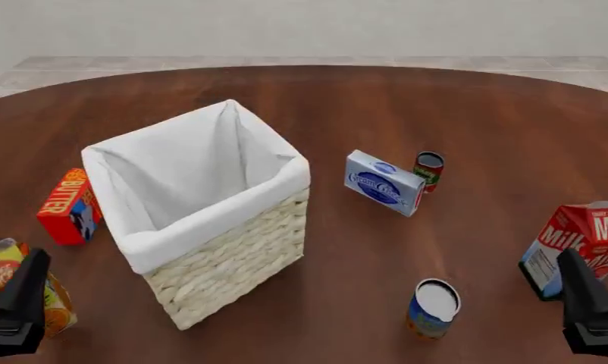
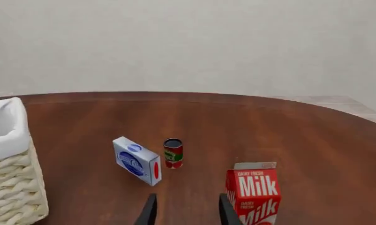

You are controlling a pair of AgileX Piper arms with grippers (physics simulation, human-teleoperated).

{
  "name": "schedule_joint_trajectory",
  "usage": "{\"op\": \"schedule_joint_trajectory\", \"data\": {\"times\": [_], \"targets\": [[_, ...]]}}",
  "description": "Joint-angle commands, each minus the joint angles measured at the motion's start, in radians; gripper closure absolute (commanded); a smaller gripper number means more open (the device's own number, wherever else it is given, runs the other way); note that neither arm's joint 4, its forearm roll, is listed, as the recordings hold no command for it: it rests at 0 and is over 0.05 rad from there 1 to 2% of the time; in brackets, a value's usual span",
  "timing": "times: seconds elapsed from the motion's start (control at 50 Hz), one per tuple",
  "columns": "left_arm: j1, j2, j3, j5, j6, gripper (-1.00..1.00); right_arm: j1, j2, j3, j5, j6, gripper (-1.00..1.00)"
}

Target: Pick up the alphabet soup and the tomato sauce, and put them in the basket.

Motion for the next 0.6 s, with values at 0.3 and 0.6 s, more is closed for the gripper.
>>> {"op": "schedule_joint_trajectory", "data": {"times": [0.3, 0.6], "targets": [[-0.02, 0.011, -0.003, -0.009, -0.006, -1.0, 0.011, 0.025, 0.0, -0.02, -0.026, -1.0], [-0.022, 0.004, -0.003, -0.006, 0.0, -1.0, 0.035, 0.094, -0.067, -0.02, -0.006, -1.0]]}}
